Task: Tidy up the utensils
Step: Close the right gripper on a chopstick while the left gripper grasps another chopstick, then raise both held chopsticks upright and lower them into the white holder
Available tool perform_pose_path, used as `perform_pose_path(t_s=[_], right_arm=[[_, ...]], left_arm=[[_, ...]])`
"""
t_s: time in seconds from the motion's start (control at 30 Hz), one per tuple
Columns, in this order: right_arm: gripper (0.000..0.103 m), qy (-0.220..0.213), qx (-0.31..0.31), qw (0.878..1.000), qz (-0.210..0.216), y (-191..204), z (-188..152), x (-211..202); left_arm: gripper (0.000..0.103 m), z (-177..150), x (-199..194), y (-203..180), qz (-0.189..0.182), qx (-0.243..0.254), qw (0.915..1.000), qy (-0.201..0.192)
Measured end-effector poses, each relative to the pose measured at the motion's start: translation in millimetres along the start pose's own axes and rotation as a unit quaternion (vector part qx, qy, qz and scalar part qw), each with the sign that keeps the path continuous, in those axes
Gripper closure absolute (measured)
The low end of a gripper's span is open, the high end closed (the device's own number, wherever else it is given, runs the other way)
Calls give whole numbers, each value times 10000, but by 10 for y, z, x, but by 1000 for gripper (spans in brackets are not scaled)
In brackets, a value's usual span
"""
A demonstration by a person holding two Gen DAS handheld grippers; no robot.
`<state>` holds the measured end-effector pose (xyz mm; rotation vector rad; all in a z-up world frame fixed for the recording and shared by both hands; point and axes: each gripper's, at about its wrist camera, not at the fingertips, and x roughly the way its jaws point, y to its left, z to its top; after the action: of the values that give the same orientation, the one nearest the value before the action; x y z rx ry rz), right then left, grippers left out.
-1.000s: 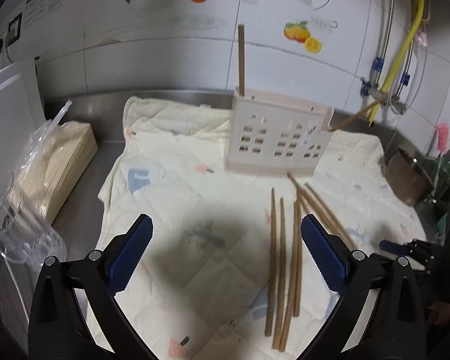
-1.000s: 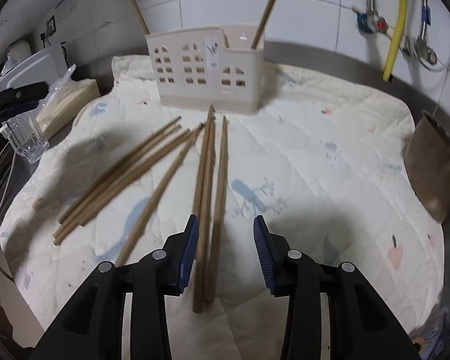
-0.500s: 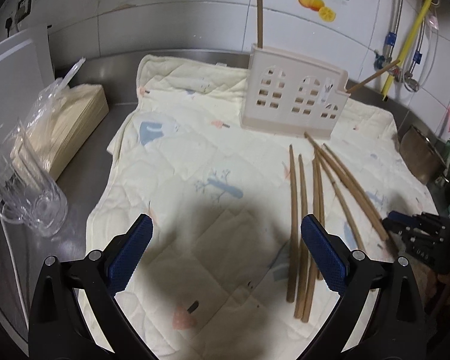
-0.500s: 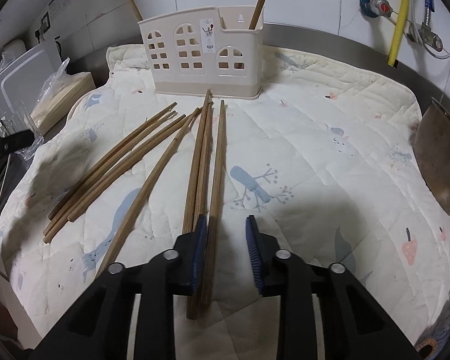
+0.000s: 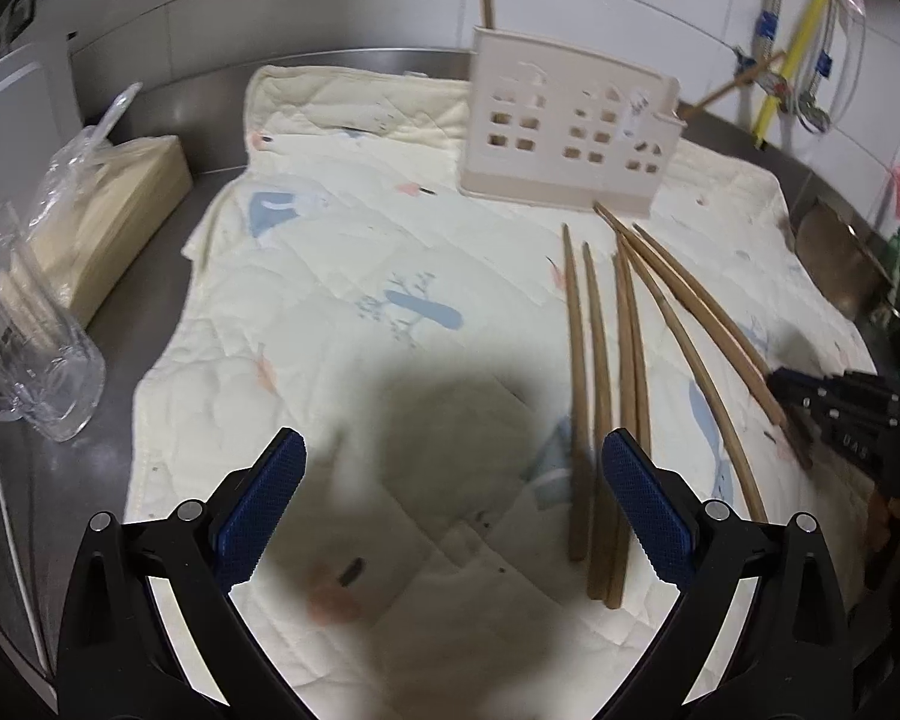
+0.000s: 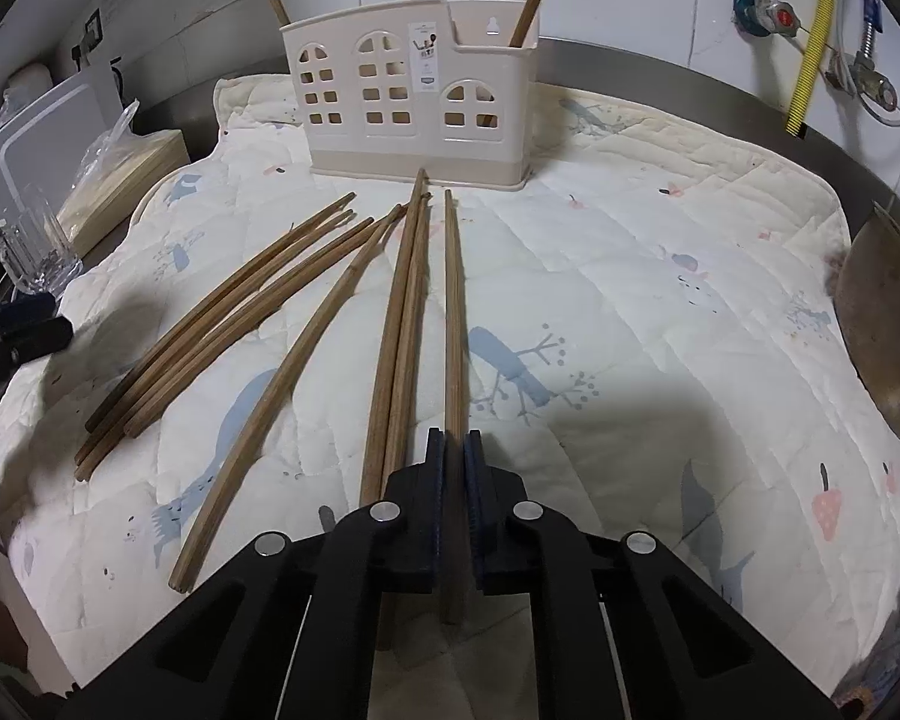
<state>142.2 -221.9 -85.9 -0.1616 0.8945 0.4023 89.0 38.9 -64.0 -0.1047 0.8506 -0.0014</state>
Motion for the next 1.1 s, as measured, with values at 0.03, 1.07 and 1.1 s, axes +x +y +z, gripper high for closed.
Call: perform_pose_path(t_s=[0.03,1.07,1.1], right_arm=[[96,-9,14,10000,-9,-8,-6,-8],[96,-35,179,9998,-21,-115,-108,-80],[96,-34,181,9998,-23,-113,-110,-80]], left_arm=[[6,-1,21,-33,-36,40,10000,29],[84,128,508,-433,-545,436,9962,524],[86,127,514,-438,-509,469,9963,517]])
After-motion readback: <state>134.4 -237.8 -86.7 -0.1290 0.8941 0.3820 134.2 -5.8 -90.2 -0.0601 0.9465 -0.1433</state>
